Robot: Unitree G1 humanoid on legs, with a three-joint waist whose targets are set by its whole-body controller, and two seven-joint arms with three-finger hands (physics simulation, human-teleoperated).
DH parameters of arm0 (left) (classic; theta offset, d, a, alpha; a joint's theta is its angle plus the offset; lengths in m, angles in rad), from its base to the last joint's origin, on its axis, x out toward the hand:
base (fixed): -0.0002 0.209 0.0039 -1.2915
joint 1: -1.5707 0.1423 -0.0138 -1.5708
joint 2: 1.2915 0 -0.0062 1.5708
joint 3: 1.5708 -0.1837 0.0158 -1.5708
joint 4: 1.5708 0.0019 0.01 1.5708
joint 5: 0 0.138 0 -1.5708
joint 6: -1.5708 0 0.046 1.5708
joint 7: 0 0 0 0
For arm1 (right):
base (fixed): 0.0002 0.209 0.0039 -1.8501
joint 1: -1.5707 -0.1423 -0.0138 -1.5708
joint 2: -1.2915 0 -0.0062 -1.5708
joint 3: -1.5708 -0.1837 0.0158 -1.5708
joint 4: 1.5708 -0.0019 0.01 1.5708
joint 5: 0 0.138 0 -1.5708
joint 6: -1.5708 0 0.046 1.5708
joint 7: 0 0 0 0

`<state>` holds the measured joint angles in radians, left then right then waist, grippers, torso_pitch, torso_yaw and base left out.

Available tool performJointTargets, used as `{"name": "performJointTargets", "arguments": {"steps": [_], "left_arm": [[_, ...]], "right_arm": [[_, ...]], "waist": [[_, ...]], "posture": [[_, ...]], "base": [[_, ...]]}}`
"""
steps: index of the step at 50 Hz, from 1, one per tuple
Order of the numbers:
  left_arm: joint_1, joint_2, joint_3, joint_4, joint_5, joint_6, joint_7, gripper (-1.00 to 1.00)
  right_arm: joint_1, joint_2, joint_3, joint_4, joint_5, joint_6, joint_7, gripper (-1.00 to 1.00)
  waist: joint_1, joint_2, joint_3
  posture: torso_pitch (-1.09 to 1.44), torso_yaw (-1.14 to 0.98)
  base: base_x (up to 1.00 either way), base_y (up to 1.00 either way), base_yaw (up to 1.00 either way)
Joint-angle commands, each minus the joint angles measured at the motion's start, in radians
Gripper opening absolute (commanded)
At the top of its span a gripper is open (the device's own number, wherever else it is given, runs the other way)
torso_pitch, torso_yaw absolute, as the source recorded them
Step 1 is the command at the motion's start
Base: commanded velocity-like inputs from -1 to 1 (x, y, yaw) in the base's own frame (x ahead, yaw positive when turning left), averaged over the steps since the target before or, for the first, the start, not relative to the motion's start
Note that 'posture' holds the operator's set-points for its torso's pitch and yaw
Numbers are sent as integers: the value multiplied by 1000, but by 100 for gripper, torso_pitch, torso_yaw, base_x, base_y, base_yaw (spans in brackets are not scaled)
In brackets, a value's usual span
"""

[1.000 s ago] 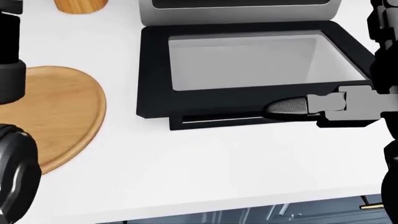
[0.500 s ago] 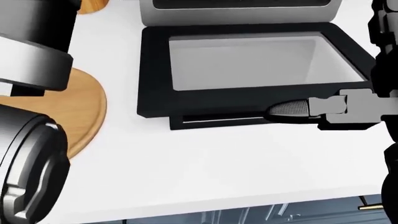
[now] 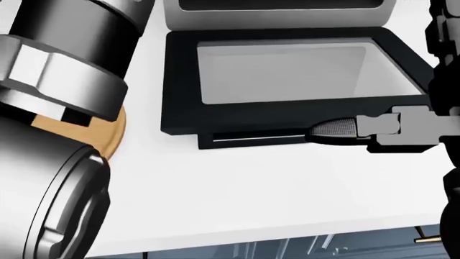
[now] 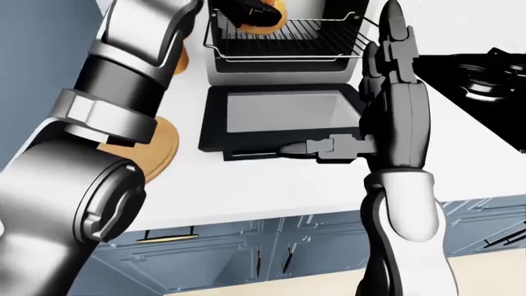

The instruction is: Place the bread on the top rack of the toaster oven.

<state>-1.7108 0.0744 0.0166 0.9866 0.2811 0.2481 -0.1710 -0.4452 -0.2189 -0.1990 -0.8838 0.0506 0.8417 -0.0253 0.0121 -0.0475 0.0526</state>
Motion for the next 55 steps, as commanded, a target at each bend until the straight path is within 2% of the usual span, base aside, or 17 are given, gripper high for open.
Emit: {"name": "performJointTargets", "arguments": {"steps": [1, 20, 51, 52, 55], "left_arm": [[-48, 3, 4, -35, -2, -35, 19, -100], [-43, -34, -8, -11, 14, -73, 59, -100], [-20, -32, -11, 48, 80, -113, 80, -100], [-17, -32, -12, 50, 82, -116, 79, -92], [-18, -32, -9, 54, 82, -118, 80, -87]], "right_arm": [[-21, -7, -7, -21, -3, -27, -3, 100], [5, -1, -9, -28, -5, -40, 1, 100], [3, 2, -6, -22, -6, -46, -3, 100], [1, 1, -6, -22, -6, -44, -2, 100], [-2, 2, -4, -13, -7, -49, -3, 100]], "waist": [[0, -4, -29], [0, -6, -30], [-1, -6, -33], [-1, -5, -34], [-1, -5, -33]], "posture": [[0, 0], [0, 0], [0, 0], [0, 0], [0, 0]], "base": [[0, 0, 0], [0, 0, 0], [0, 0, 0], [0, 0, 0], [0, 0, 0]]}}
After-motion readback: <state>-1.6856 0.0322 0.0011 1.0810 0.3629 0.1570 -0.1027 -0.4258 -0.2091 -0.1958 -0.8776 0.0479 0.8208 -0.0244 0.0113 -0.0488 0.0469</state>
